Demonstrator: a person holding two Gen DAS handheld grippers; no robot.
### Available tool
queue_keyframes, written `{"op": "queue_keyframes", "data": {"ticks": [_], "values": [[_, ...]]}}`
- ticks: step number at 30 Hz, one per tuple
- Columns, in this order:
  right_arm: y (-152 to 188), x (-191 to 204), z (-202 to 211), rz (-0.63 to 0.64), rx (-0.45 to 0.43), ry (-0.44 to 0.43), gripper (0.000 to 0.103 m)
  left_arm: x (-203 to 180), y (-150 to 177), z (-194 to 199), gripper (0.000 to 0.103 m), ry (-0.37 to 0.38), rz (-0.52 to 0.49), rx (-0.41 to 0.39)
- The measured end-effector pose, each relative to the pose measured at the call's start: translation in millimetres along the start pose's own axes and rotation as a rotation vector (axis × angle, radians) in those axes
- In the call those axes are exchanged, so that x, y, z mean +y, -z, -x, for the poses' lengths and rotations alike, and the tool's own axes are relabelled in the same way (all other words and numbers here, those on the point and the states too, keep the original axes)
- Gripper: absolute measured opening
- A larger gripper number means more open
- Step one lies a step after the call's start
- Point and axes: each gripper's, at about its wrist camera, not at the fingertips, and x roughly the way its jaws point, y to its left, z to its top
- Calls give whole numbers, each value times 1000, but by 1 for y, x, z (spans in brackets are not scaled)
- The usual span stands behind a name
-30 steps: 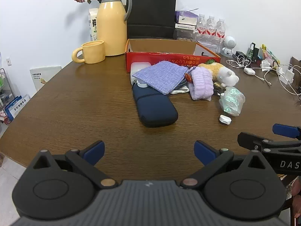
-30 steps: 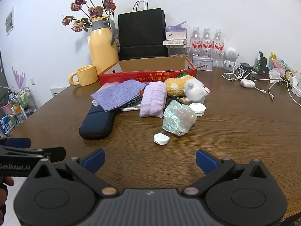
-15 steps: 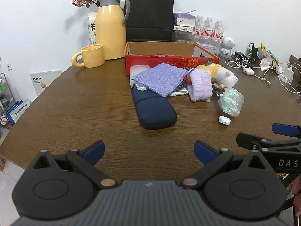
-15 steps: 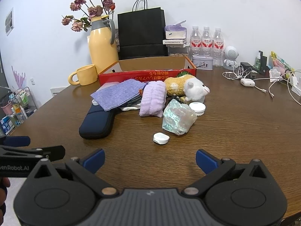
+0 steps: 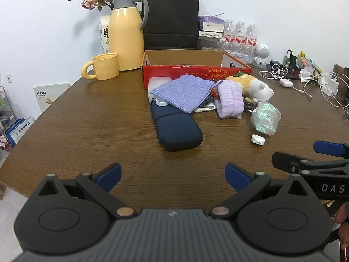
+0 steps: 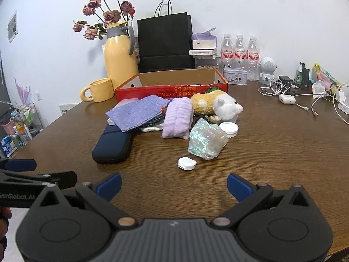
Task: Organize objects
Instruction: 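Reach the right gripper toward the small white case beside the crystal bag, then grasp the white case with the right gripper while the left gripper grasps a white bottle cap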
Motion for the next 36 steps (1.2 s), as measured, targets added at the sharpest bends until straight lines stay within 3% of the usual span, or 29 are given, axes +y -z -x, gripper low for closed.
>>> {"op": "queue_keyframes", "data": {"ticks": [13, 15, 19, 21, 24, 27, 30, 31, 32, 35, 36], "values": [[2, -8, -10, -13, -7, 14, 103, 3, -2, -11, 103, 14, 22, 10], [4, -13, -15, -28, -26, 12, 103, 6, -3, -15, 103, 11, 33, -10], [10, -19, -24, -3, -125, 23, 103, 10, -2, -18, 103, 11, 13, -134], [9, -20, -36, 25, -86, 37, 103, 9, -3, -28, 103, 23, -3, -118], [8, -17, -51, 50, -55, 41, 95, 14, -10, -47, 103, 80, 49, -77], [5, -12, -65, 69, -28, 27, 92, 12, -19, -66, 103, 82, 66, -47], [1, -11, -79, 66, 6, 1, 64, 5, -28, -80, 100, 96, 49, -56], [-1, -13, -84, 57, 26, -10, 50, 3, -30, -84, 99, 101, 38, -63], [-3, -14, -89, 48, 41, -16, 46, 0, -33, -88, 99, 101, 26, -68], [-7, -17, -100, 48, 49, -9, 45, 0, -46, -107, 84, 59, 0, -90], [-8, -18, -102, 51, 50, -9, 44, 2, -50, -114, 75, 42, 5, -89]]}}
